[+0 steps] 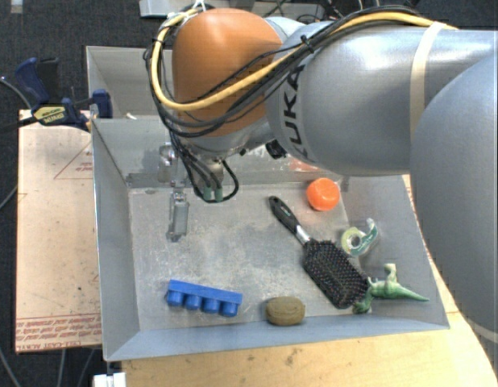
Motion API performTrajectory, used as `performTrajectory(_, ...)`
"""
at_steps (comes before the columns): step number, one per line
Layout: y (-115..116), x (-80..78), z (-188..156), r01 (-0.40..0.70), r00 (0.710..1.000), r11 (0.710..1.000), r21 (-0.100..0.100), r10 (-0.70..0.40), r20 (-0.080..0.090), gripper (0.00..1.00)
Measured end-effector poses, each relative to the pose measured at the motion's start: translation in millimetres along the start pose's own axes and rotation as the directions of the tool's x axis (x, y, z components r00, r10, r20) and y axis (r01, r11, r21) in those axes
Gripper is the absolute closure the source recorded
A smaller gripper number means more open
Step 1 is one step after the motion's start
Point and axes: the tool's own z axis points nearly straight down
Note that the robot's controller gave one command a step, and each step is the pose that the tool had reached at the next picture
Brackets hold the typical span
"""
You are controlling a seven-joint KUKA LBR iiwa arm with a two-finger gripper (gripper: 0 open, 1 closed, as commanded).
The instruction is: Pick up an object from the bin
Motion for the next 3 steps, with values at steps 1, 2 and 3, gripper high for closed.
performTrajectory(1, -1, -1.7, -5, -0.004, 1.0, 1.0, -0.002, 0.004, 0.008, 0.0)
performTrajectory(2, -16, 24.5, 55, 0.079, 0.997, 0.997, -0.001, -0.079, 0.01, 0.0)
performTrajectory(3, -50, 83.8, 79, 0.31, 0.951, 0.951, 0.001, -0.31, 0.007, 0.0)
